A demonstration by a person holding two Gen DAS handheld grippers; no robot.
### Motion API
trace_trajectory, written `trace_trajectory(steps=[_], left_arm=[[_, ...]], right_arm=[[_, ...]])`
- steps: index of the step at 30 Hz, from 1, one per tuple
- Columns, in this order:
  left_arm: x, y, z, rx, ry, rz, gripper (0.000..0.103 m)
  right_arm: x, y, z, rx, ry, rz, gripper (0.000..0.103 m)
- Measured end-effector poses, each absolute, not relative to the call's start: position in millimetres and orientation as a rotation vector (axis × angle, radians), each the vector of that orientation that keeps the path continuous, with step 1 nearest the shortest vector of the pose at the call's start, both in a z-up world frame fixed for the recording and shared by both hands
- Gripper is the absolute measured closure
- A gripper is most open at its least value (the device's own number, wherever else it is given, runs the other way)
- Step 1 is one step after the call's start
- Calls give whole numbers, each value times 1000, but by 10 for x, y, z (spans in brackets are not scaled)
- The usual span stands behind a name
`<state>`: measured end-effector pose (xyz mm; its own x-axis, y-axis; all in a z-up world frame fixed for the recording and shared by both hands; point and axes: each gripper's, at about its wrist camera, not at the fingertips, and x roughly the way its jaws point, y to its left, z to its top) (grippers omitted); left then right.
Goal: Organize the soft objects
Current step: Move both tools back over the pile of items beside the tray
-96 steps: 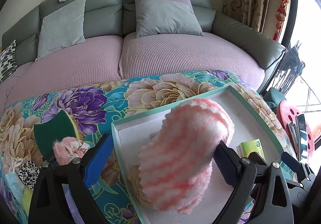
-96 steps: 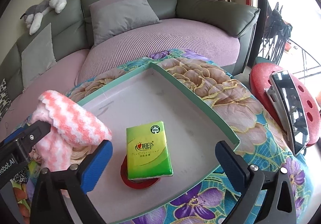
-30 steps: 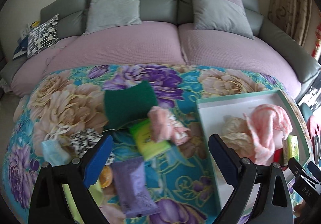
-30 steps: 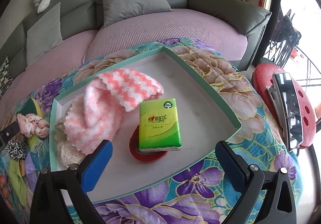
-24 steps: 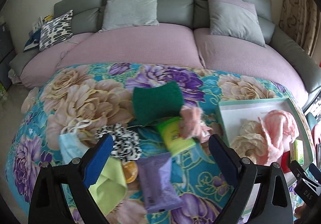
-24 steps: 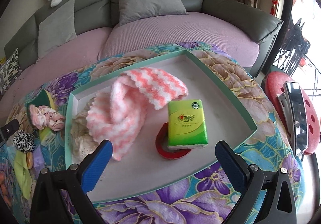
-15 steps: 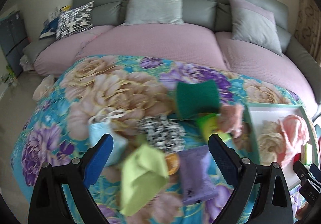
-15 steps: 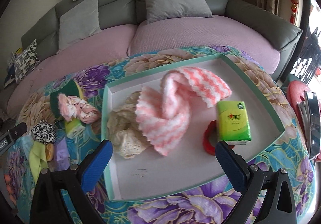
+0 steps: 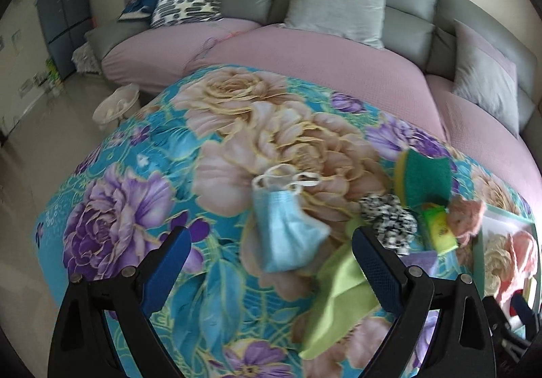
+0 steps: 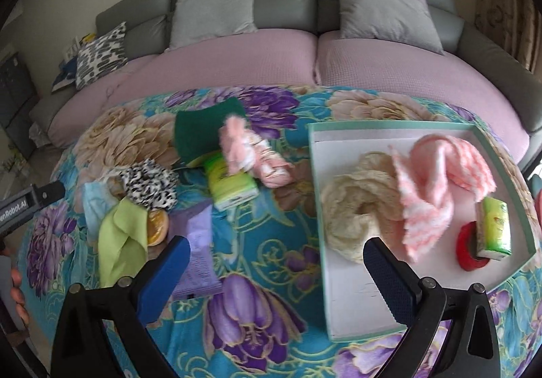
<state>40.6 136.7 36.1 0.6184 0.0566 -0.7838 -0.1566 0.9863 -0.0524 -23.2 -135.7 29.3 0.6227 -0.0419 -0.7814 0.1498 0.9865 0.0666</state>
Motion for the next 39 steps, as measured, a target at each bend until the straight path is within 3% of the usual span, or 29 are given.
trace_trajectory(steps=[14, 39], left_arm=[[541, 1509, 10, -167, 1006, 128, 7], [927, 1265, -421, -145, 1099, 61, 7]], right_arm=[[-36, -844, -56, 63, 969, -4, 0], [196, -765, -405, 25, 1055, -39, 0]])
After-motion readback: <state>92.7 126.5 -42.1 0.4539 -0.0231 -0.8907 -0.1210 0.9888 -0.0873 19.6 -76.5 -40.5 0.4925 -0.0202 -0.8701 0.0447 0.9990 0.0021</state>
